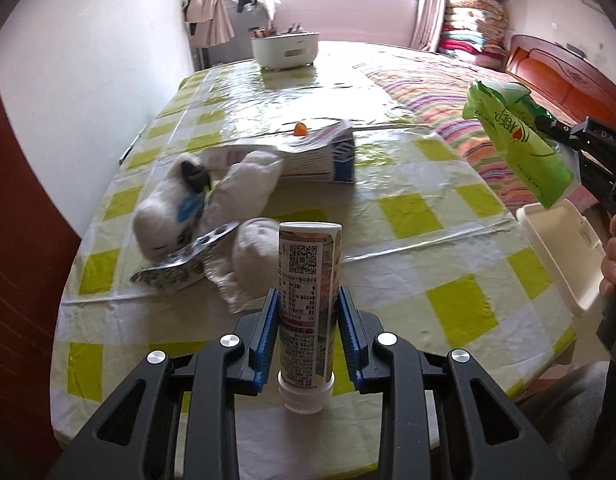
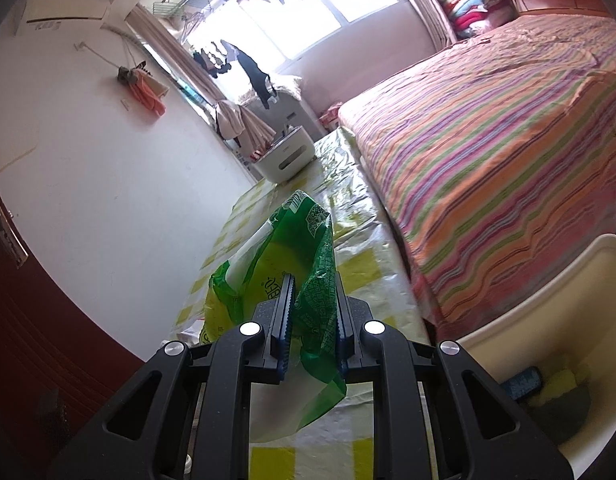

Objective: Collect trash
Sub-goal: 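Carry the green-and-white bag over the cream bin with the right tool and release, then lower the white tube into the cream bin and open the left tool, then move the right tool to the white lace-trimmed knit hat and close on it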

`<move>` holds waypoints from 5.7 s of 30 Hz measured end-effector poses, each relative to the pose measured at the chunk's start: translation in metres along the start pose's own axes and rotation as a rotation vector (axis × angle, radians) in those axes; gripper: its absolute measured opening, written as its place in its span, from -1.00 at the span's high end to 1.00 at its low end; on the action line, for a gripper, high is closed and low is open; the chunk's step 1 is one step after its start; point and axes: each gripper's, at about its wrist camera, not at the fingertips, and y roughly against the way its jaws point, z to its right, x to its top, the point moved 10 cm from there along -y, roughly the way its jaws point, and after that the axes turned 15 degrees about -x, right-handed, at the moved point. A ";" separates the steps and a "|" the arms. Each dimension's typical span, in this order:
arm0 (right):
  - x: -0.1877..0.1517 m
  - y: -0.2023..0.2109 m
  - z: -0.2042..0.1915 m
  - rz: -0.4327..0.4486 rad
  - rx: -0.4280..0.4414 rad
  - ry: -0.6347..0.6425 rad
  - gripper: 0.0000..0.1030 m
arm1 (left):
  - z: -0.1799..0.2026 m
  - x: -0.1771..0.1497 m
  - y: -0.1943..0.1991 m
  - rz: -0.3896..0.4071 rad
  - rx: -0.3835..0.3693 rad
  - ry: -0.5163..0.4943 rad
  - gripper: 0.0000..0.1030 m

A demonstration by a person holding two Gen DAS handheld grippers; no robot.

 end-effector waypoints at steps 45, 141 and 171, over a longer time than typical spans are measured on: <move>0.003 0.082 0.174 0.182 -0.379 -0.197 -0.08 | 0.226 0.048 -0.030 -0.012 -0.284 -0.306 0.45; -0.153 -0.046 -0.129 -0.279 0.074 0.249 -0.37 | -0.092 -0.048 0.031 0.001 0.168 0.197 -0.47; -0.188 -0.073 -0.177 -0.376 0.127 0.384 0.13 | -0.132 -0.060 0.044 0.004 0.159 0.296 -0.47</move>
